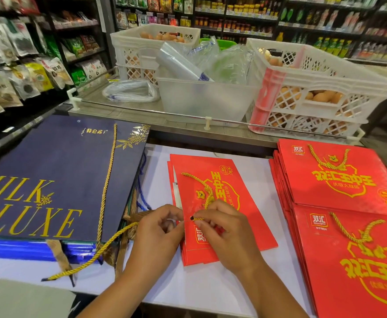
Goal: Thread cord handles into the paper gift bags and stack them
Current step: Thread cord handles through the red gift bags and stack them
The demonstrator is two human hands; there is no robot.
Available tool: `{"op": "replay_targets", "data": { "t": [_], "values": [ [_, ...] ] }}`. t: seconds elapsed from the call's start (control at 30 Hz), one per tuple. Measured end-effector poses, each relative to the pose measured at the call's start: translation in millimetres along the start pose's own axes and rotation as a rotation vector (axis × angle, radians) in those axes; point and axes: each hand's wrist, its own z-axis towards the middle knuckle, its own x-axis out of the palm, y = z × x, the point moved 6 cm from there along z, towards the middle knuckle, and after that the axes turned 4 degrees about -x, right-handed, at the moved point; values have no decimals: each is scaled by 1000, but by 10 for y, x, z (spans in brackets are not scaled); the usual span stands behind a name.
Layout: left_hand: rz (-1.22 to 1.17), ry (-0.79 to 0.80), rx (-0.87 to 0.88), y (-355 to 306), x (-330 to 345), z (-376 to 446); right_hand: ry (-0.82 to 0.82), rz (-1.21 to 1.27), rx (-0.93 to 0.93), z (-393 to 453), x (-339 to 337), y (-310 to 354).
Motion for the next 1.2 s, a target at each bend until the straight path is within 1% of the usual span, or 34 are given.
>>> {"op": "replay_targets", "data": {
  "t": [0.13, 0.23, 0.43, 0.6, 0.73, 0.83, 0.9, 1.0, 1.1, 1.13, 1.2],
  "values": [
    [-29, 13, 3, -14, 17, 5, -3, 11, 17, 0, -27, -9],
    [-40, 51, -3, 7, 36, 9, 4, 12, 7, 3, -24, 0],
    [-25, 67, -15, 22, 32, 3, -26, 56, 71, -2, -51, -35],
    [-106, 32, -57, -1, 26, -7, -27, 45, 101, -5, -64, -59],
    [-171, 67, -61, -54, 56, -47, -22, 84, 170, -12, -74, -67],
    [-100, 81, -29, -82, 77, -47, 1, 77, 147, -12, -63, -28],
    [-42, 67, -18, -79, 78, -39, -11, 75, 156, -17, -69, -18],
    [-24, 48, -16, -82, 67, -42, -22, 61, 127, -13, -138, 38],
    [-82, -9, -44, -101, 5, -32, 57, -39, 36, -22, -273, 154],
    [-130, -15, -69, -107, -14, -29, 120, -50, 29, -52, -322, 185],
    [-201, -13, -118, -99, -32, -28, 304, -104, 15, -161, -423, 225]
  ]
}}
